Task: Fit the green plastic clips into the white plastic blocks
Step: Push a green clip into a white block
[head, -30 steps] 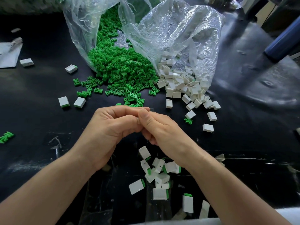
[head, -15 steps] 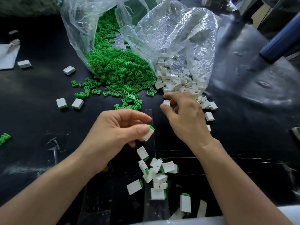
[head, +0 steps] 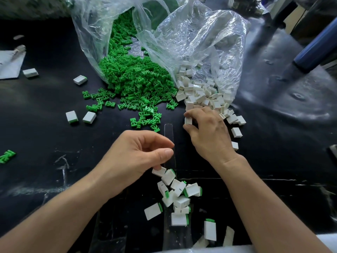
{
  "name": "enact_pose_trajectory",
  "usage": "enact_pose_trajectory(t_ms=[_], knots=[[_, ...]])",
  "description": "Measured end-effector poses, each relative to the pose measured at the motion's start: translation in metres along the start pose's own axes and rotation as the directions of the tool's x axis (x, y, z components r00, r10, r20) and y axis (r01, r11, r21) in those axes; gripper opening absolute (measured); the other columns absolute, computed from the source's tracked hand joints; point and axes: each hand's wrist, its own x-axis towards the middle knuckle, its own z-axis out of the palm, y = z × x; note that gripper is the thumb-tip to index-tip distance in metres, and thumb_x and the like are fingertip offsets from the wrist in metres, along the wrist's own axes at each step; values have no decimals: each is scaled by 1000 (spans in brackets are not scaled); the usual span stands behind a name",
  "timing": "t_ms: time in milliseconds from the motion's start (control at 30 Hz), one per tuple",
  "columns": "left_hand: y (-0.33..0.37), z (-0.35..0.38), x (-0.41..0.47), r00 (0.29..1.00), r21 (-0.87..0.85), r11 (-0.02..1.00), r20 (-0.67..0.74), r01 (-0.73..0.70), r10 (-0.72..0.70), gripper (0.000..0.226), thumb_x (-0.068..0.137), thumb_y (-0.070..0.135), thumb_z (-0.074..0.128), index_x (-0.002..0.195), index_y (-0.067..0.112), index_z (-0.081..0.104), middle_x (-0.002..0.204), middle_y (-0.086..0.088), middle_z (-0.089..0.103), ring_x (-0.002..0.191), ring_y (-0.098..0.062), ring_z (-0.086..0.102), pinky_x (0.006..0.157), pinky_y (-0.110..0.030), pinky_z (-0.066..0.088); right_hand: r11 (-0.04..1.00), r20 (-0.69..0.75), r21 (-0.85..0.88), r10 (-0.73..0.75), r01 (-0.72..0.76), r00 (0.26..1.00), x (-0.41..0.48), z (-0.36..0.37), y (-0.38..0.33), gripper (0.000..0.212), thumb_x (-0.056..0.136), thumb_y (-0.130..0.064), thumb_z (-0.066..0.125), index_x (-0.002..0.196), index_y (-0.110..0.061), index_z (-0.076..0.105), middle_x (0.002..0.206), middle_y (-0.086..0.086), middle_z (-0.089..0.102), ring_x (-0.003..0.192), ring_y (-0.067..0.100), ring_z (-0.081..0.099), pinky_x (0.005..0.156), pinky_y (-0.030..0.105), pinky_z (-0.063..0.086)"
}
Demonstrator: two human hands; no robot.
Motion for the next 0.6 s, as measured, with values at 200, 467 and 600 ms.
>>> enact_pose_trajectory(t_ms=[200, 467, 600], knots=[[-3, -3, 9, 977, -166, 984, -189, 64, -95, 17, 77, 9, 68, 91, 19, 67, 75, -2, 72, 56, -7, 65, 42, -16, 45, 900, -76, 414, -119, 140, 990, -12, -3, -23, 27, 78, -14, 71, 102, -8, 61, 89, -6, 57, 78, 2, 52, 74, 13, 42], [-3, -6, 10, 979, -208, 977, -183, 52, -91, 12, 75, 10, 66, 86, 15, 68, 71, -2, 72, 57, -7, 63, 46, -16, 48, 843, -26, 451, -316, 293, 948, -24, 0, -37, 28, 73, -17, 75, 95, -5, 62, 88, -9, 54, 79, 6, 49, 70, 9, 35], [-4, -10, 11, 961, -239, 971, -261, 22, -86, 17, 80, 1, 63, 88, 16, 67, 71, -4, 72, 56, -8, 64, 47, -16, 49, 885, 28, 385, -293, 260, 956, -21, -3, -36, 37, 77, -31, 69, 104, -7, 64, 95, -5, 59, 85, 11, 53, 75, 18, 40]])
